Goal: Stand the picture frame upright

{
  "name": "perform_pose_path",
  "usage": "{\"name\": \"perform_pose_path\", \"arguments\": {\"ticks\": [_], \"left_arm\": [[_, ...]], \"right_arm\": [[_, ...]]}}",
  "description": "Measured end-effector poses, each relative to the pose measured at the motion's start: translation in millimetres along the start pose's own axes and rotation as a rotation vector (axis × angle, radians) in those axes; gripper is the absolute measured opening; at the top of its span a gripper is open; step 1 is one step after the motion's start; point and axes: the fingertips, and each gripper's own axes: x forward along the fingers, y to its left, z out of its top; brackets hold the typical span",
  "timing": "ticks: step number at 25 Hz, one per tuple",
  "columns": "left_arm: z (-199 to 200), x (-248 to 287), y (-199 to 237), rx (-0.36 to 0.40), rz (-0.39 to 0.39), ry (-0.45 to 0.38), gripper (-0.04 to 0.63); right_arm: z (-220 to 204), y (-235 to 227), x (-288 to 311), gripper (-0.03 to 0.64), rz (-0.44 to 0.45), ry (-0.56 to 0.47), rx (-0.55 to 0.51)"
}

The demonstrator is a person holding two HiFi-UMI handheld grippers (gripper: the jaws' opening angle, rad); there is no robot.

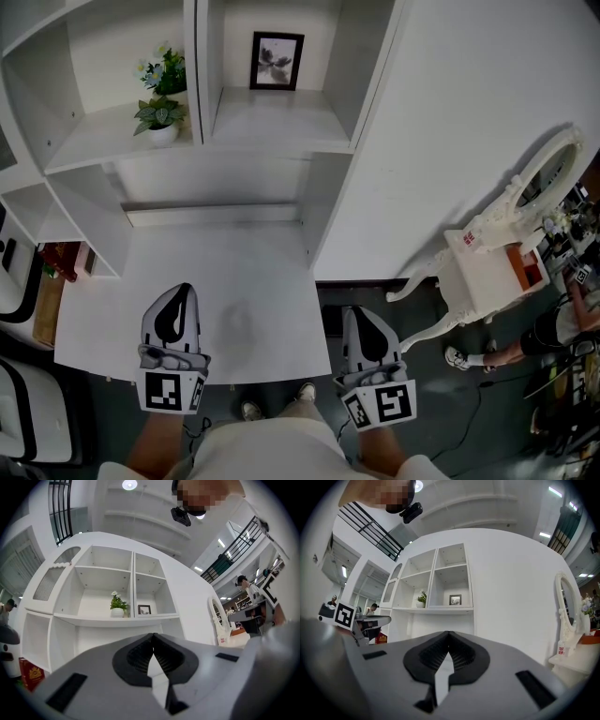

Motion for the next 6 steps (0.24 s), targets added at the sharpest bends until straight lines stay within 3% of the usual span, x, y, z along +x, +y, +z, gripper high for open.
{"name": "perform_pose_path", "arguments": {"ticks": [6], "left_arm": [[-2.7,0.4,-2.1,-0.003,-0.012,-0.001,0.018]], "right_arm": [[-1.8,0.0,-2.9,0.008,-0.011,0.002,0.0]]}}
